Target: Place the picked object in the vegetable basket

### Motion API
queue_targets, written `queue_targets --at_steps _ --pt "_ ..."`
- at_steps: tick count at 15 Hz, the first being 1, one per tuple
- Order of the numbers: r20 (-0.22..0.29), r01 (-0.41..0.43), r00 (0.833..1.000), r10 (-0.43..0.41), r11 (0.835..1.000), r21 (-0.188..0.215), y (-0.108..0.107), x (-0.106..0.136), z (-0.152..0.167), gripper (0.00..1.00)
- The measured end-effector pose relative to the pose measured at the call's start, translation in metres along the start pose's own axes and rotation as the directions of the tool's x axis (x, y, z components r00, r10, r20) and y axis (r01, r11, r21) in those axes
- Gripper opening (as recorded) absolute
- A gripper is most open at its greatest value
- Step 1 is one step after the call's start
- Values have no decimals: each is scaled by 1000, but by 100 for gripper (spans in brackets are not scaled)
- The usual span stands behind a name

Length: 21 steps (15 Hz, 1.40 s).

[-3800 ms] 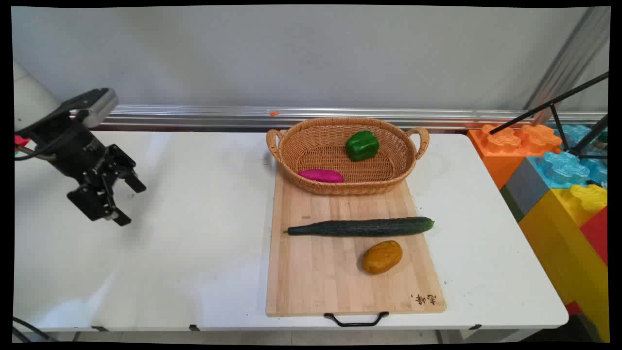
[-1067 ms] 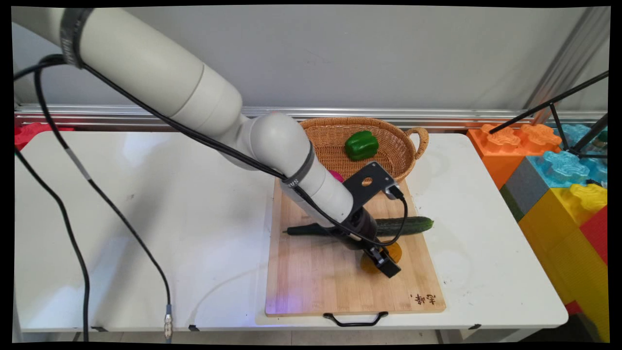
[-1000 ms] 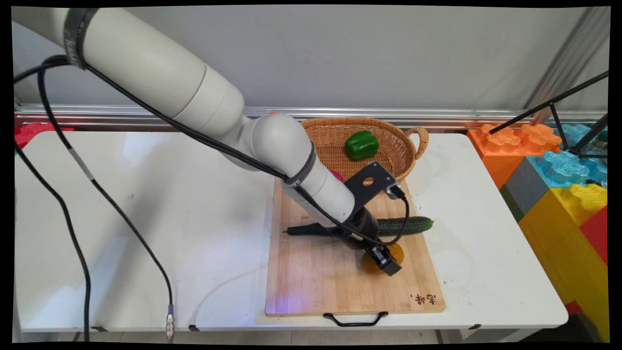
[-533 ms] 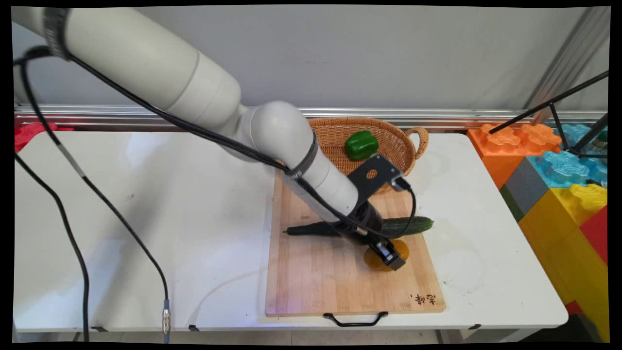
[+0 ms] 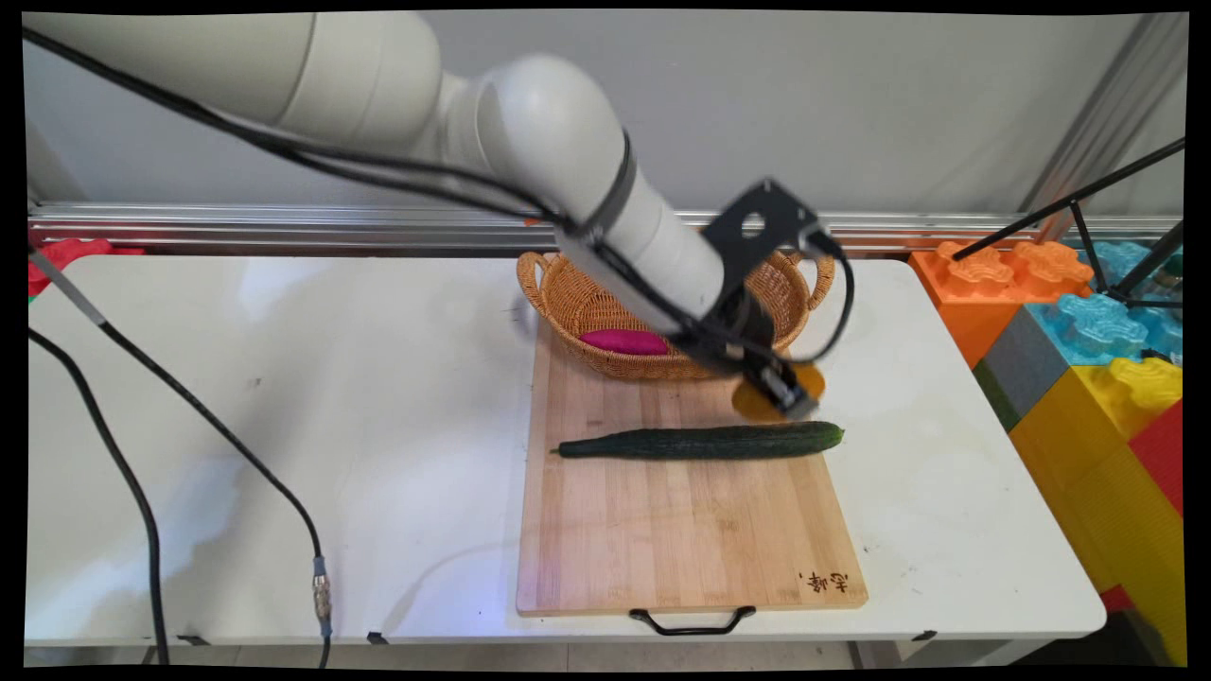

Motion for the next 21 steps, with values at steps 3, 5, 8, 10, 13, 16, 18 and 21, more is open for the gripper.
queue_targets --at_steps 3,5,8,10,13,16,18,21 --pt "-13 -11 1000 12 997 81 -25 11 -12 0" --pt "-14 0 1000 3 987 158 -55 14 -19 0" --pt "0 18 1000 -18 968 249 -102 13 -22 0" --pt "11 31 999 -36 957 290 -127 9 -21 0" --pt "30 54 997 -68 943 328 -155 -2 -16 0" --pt "55 90 992 -116 934 346 -178 -23 -4 0" --pt "67 109 988 -140 931 349 -188 -36 5 0" --pt "71 123 985 -156 930 346 -200 -50 17 0"
